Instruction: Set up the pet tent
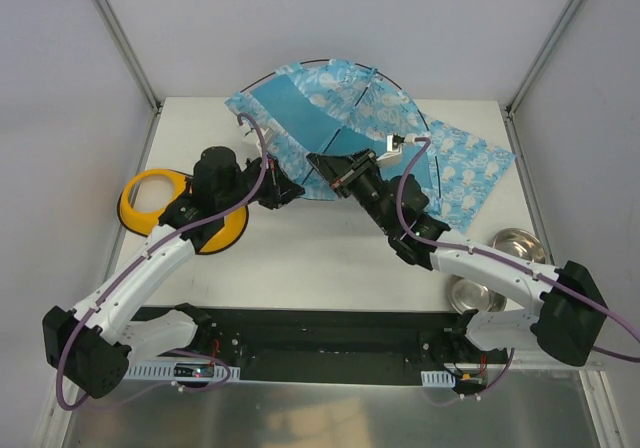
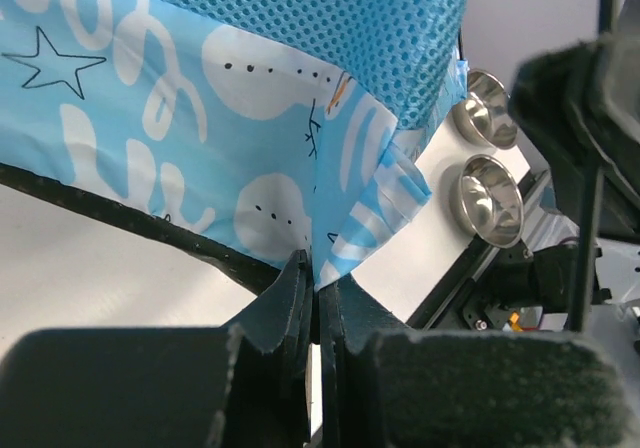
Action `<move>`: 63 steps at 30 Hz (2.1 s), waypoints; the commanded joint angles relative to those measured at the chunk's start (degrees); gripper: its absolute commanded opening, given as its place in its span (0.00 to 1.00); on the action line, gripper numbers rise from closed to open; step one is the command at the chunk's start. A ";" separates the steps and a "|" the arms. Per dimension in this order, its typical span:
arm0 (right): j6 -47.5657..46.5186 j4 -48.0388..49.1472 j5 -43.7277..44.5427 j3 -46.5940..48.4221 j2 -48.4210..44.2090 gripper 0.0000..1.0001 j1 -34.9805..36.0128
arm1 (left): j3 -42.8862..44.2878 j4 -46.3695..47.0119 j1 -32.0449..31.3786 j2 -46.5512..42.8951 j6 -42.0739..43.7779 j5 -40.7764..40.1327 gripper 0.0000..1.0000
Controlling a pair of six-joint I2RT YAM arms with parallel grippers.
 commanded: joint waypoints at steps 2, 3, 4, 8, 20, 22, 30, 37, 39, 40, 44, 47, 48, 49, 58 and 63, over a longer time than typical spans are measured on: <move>-6.28 2.72 11.17 4.36 2.65 0.00 -2.96 | -2.69 2.60 -0.36 -3.14 4.95 2.79 0.00; -6.90 3.15 12.05 4.19 2.92 0.00 -2.96 | -2.86 2.86 -0.28 -3.31 5.48 3.32 0.00; -7.77 3.16 13.01 4.28 3.27 0.00 -3.14 | -3.39 3.04 -0.36 -3.58 5.83 3.33 0.00; -9.62 3.42 14.78 5.15 5.20 0.00 -3.05 | -4.71 3.57 -0.28 -4.89 7.94 2.27 0.00; -10.77 1.84 19.35 6.56 8.02 0.00 -3.67 | -7.43 5.68 -0.28 -7.27 11.02 0.60 0.00; -11.21 0.79 19.17 7.35 8.72 0.00 -3.67 | -7.43 5.76 -0.28 -7.27 11.02 0.51 0.00; -13.40 -0.27 16.19 6.83 9.86 0.00 -3.67 | -6.65 5.94 -0.28 -7.18 10.93 -0.63 0.00; -15.51 0.17 12.67 5.07 8.81 0.00 -3.58 | -5.85 6.12 -0.36 -7.10 10.67 -1.60 0.00; -15.69 0.00 11.71 5.33 9.24 0.00 -3.67 | -5.42 6.21 -0.36 -7.09 10.67 -1.51 0.00; -15.69 -0.18 11.27 5.50 9.51 0.00 -3.67 | -5.33 6.21 -0.28 -7.01 10.58 -1.60 0.00; -15.78 -0.27 10.04 5.68 10.04 0.00 -3.32 | -5.06 6.56 -0.28 -6.74 10.32 -1.42 0.00; -16.74 -0.79 8.37 5.95 9.95 0.00 -2.79 | -4.80 6.99 -0.28 -6.39 9.88 -1.33 0.00; -17.27 -0.80 7.93 5.95 9.95 0.00 -2.53 | -4.71 7.26 -0.36 -6.30 9.70 -1.33 0.00; -17.88 -0.80 7.40 5.77 10.04 0.00 -2.18 | -4.62 7.52 -0.28 -6.13 9.53 -1.33 0.00; -22.81 -1.41 7.83 6.47 11.09 0.00 0.99 | -3.04 8.84 -0.36 -4.37 8.38 1.65 0.00; -24.39 -2.99 10.90 6.56 11.44 0.00 1.78 | -2.95 8.93 -0.36 -4.28 7.59 3.67 0.00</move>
